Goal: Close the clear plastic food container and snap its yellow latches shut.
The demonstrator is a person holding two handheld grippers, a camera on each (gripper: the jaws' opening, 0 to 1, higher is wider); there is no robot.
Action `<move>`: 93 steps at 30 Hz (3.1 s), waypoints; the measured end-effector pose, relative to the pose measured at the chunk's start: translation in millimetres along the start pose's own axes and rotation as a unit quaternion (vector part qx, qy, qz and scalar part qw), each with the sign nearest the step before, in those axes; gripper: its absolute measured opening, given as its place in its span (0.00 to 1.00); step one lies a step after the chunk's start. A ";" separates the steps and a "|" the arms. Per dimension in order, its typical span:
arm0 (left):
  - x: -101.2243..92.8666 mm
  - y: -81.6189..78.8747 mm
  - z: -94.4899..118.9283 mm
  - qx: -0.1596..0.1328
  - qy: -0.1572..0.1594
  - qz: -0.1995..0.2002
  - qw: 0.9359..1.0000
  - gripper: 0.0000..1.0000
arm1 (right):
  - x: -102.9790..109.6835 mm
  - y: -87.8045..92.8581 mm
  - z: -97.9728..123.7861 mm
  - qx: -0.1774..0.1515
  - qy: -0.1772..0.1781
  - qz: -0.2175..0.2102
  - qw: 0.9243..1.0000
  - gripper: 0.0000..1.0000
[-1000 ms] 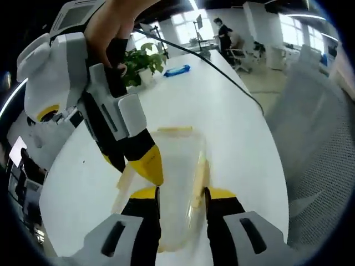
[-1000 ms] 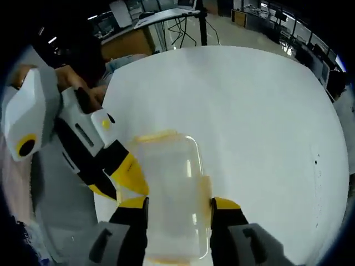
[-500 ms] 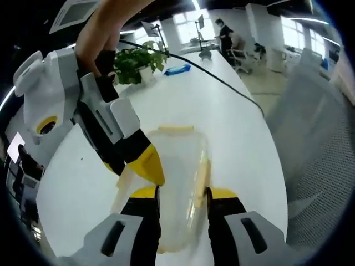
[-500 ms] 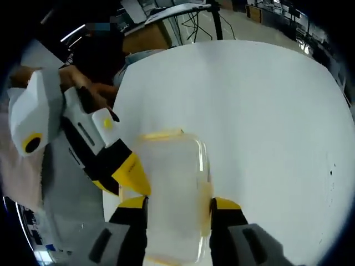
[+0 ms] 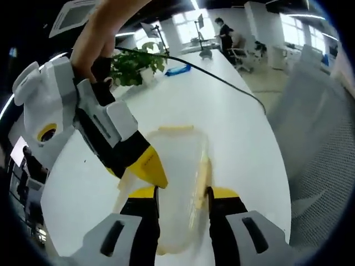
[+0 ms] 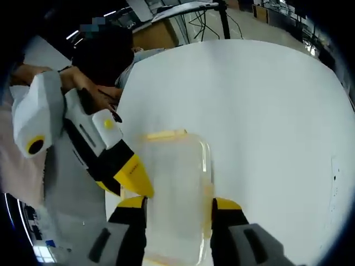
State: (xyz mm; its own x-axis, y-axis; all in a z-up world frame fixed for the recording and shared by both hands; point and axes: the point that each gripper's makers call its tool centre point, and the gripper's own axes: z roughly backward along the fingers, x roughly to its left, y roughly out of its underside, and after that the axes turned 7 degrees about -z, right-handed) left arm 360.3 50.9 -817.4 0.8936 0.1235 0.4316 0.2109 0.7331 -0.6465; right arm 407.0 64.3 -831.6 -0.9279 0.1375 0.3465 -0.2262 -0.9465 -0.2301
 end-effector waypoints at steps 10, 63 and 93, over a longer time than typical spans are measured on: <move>-4.8 -0.1 0.5 0.001 -0.031 0.006 0.999 0.29 | 5.5 -4.3 -1.0 -0.020 0.014 0.011 1.000 0.48; -12.7 -2.6 8.2 0.013 0.001 -0.007 1.000 0.34 | 7.0 -4.7 12.7 -0.142 0.147 -0.037 0.978 0.59; 30.9 23.7 16.2 0.032 0.011 0.100 0.994 0.67 | 28.3 36.4 14.0 -0.175 0.143 -0.043 0.973 0.74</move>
State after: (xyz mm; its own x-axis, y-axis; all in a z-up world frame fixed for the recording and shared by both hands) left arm 386.5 83.0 -809.2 0.9234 0.2575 0.2846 0.0032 0.7363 -0.6767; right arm 376.7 29.7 -817.5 -0.9343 0.3352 0.1216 -0.3471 -0.7772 -0.5248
